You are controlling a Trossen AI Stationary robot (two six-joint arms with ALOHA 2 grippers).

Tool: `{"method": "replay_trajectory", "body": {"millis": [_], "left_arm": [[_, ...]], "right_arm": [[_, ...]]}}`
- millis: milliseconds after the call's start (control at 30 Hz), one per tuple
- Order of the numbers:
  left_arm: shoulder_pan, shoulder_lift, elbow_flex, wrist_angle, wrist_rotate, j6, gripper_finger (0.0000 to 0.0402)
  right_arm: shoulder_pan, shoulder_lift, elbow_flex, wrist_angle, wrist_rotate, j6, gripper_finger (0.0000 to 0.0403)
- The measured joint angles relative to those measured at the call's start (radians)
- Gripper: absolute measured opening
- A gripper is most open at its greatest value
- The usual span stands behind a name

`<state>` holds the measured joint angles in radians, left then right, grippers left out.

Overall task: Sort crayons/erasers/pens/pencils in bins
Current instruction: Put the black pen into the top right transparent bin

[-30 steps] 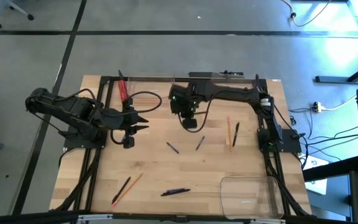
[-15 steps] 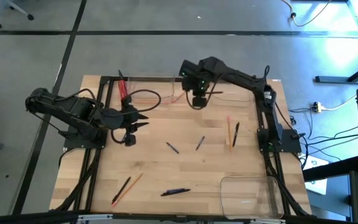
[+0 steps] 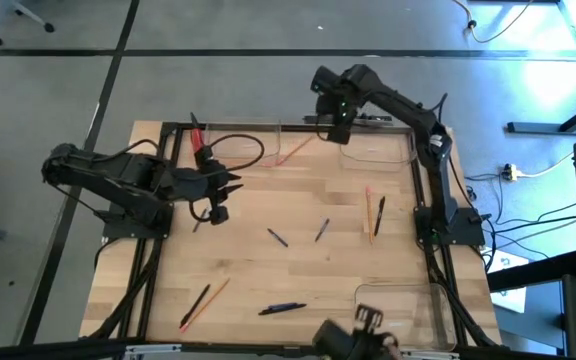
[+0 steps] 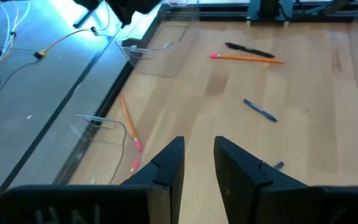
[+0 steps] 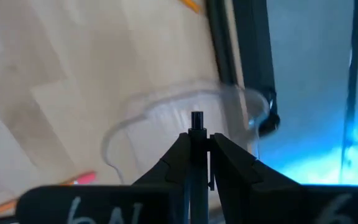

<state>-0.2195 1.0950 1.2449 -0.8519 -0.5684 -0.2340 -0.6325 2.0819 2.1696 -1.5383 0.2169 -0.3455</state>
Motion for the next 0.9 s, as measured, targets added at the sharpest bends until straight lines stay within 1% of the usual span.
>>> {"method": "replay_trajectory", "body": {"millis": [167, 333, 400, 567, 667, 900], "left_arm": [[0.025, 0.01, 0.0, 0.004, 0.001, 0.0, 0.008], [0.05, 0.02, 0.0, 0.025, 0.0, 0.0, 0.008], [0.058, 0.025, 0.0, 0.036, 0.001, 0.0, 0.008], [0.072, 0.032, 0.0, 0.042, 0.001, 0.0, 0.008], [0.072, 0.031, 0.0, 0.053, 0.0, -0.001, 0.008], [0.072, 0.031, 0.0, 0.08, 0.001, -0.002, 0.008]], "right_arm": [[-0.091, -0.001, -0.019, -0.015, 0.0, 0.022, 0.0054], [-0.155, -0.001, -0.122, 0.01, -0.006, 0.01, 0.0054], [-0.172, -0.001, -0.179, 0.034, -0.007, -0.001, 0.0054], [-0.205, 0.0, -0.304, 0.169, -0.007, -0.055, 0.0054], [-0.22, 0.0, -0.343, 0.216, -0.007, -0.061, 0.0054], [-0.236, 0.0, -0.396, 0.251, -0.011, -0.082, 0.0054]]}}
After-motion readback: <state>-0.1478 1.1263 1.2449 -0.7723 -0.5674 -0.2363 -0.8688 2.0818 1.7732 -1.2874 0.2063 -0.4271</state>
